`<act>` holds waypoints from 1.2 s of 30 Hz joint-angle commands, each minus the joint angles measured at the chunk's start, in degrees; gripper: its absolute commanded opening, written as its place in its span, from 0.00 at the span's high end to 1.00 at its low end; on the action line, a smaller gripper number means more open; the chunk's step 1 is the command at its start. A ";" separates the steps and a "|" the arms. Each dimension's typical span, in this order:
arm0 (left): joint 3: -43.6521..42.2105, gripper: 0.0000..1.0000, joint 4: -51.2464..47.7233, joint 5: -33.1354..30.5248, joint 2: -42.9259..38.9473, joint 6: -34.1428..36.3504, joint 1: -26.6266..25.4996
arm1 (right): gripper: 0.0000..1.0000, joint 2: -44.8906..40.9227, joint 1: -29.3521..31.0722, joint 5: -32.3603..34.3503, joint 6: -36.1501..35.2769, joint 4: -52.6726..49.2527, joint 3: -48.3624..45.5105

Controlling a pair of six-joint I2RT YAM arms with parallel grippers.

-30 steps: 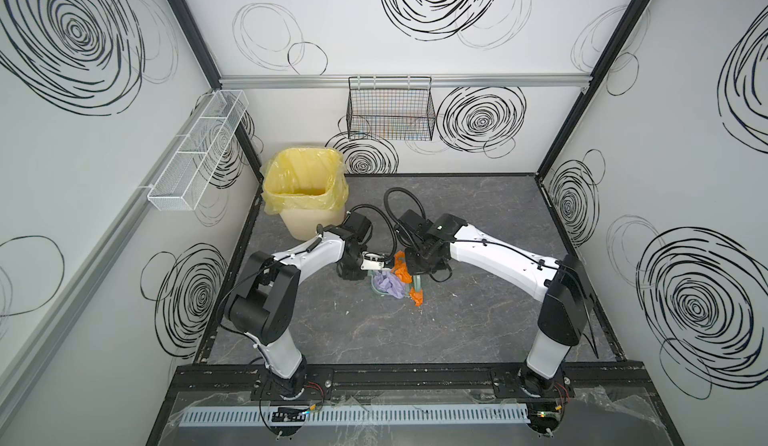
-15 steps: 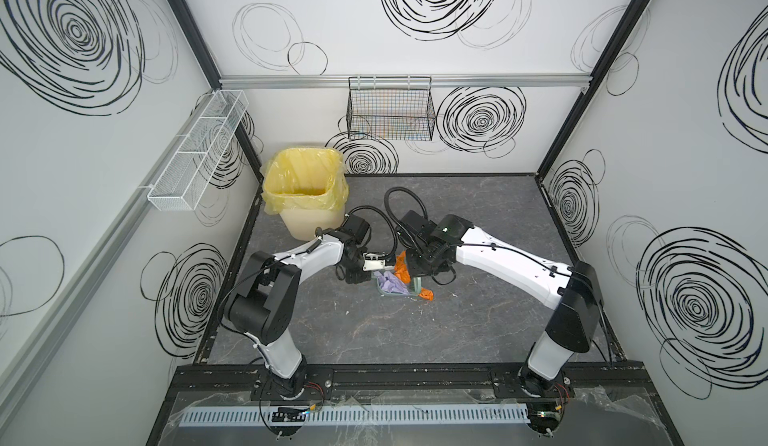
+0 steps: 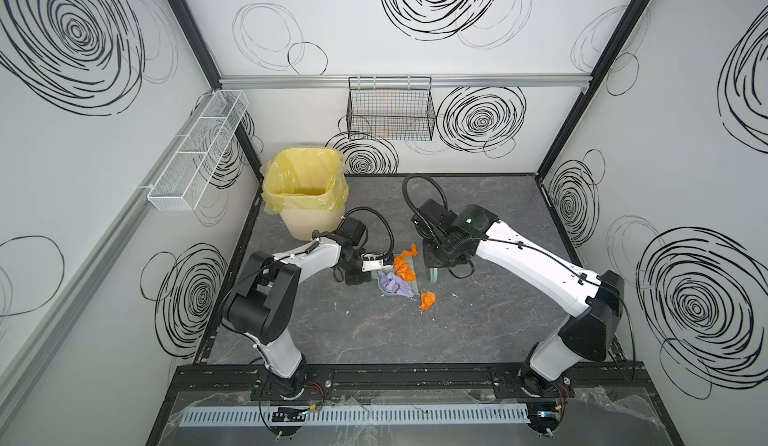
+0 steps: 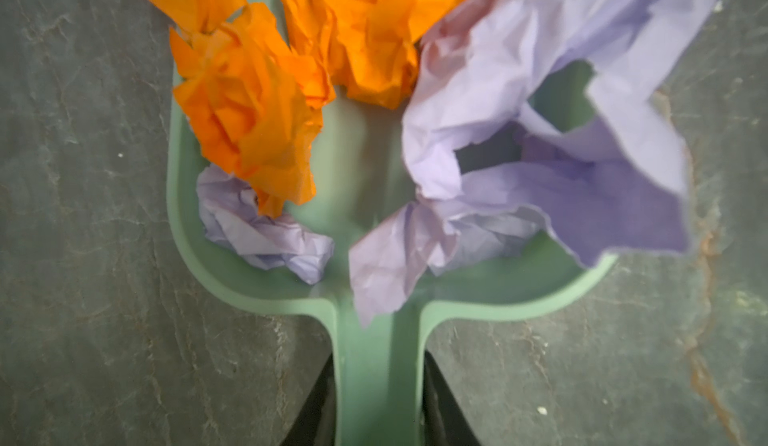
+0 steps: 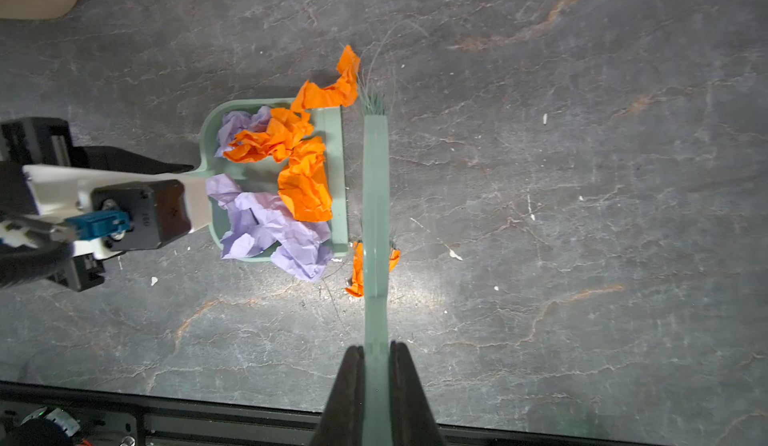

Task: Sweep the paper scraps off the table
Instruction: 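Push the scraps into the dustpan with the right gripper's brush, then lift the filled dustpan toward the yellow bin with left gripper while right brush withdraws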

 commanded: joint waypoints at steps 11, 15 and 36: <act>1.83 1.00 -4.72 5.12 -6.63 -2.03 1.77 | 1.00 -10.94 -10.31 2.74 -3.50 -2.89 -7.62; 3.76 1.00 -7.08 5.54 -9.58 -2.03 2.03 | 1.00 -11.84 -11.34 2.39 -3.95 -2.16 -9.48; 31.03 1.00 -30.17 5.71 -13.06 5.88 10.47 | 1.00 -13.93 -12.55 0.14 -5.40 2.69 -16.04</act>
